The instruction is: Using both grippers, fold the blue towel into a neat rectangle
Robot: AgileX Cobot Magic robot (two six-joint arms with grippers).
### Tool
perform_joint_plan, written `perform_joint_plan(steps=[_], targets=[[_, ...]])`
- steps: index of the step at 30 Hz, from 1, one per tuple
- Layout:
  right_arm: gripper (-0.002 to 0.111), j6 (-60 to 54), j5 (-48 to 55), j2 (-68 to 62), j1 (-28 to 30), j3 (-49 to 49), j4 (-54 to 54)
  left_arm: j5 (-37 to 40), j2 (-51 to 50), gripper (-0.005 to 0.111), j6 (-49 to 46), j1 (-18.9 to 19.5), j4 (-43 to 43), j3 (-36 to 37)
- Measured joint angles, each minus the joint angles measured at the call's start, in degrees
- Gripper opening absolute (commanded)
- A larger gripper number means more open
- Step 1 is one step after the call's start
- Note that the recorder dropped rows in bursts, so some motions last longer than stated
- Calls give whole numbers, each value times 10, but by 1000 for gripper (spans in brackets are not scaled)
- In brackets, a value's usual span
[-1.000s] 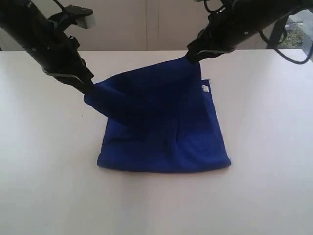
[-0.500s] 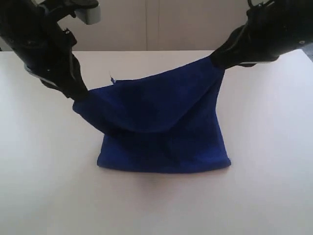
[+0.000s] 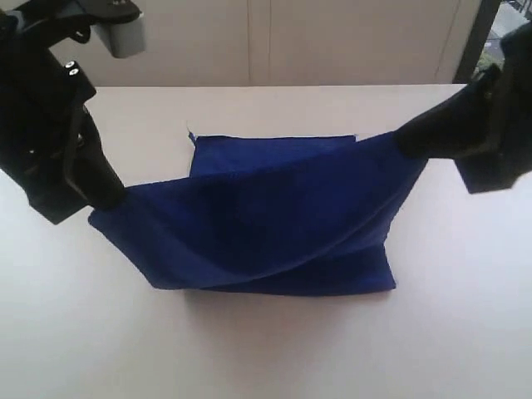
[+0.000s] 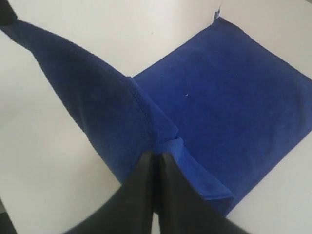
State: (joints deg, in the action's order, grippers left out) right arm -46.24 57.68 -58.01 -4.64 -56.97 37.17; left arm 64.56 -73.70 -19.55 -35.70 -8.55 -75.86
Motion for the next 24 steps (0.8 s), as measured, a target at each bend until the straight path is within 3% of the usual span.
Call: perform_joint_plan(steps=[13,24], targets=[[0,51,70,85,0,15,-1,2,20,0,2,-1,-14,0],[0,51,63,85,0,58,-1,3,58,0,4,-1,-35,0]])
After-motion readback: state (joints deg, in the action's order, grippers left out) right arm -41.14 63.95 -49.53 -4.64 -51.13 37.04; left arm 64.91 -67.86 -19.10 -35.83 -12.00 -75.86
